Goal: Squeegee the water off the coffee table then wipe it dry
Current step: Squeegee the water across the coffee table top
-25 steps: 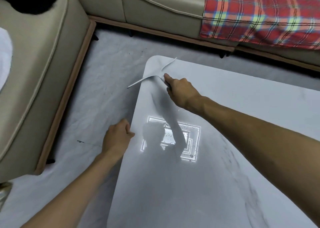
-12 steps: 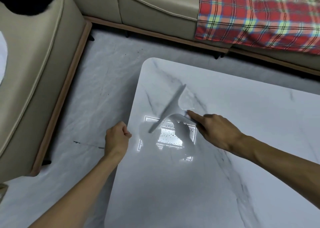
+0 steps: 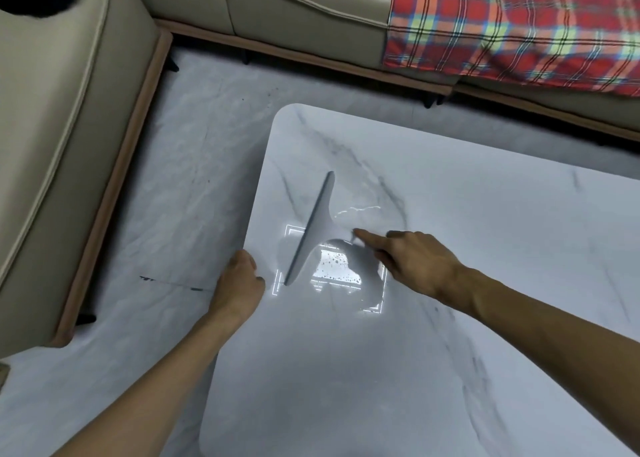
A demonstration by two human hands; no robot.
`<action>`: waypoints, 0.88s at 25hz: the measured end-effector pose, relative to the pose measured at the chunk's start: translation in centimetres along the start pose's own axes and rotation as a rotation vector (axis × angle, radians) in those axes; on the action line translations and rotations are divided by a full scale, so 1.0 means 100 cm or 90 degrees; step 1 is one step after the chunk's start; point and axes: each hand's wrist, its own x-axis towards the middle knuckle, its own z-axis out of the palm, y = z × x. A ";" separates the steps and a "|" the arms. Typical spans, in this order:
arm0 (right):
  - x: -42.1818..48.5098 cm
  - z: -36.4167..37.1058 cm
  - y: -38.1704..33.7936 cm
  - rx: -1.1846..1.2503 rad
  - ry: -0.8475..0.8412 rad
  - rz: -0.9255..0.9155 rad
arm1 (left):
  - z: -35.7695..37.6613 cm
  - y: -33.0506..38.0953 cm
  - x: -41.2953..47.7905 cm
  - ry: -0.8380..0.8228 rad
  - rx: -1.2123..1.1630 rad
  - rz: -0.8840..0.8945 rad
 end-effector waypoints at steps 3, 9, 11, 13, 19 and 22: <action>-0.037 -0.003 0.036 -0.025 -0.008 0.064 | 0.015 0.008 -0.004 -0.110 0.009 -0.006; -0.058 -0.017 0.036 0.007 0.026 0.041 | 0.016 0.013 -0.008 -0.024 0.007 -0.041; -0.030 -0.010 0.002 0.044 0.047 -0.023 | 0.011 0.010 -0.010 0.067 -0.033 -0.053; 0.001 0.005 -0.040 0.059 0.030 -0.075 | 0.005 0.003 -0.012 0.129 -0.067 -0.067; -0.002 0.032 -0.042 0.020 0.007 -0.120 | 0.009 -0.019 -0.015 0.020 -0.043 -0.102; -0.047 0.026 0.007 0.024 0.008 -0.060 | 0.019 -0.021 -0.022 -0.067 -0.043 -0.109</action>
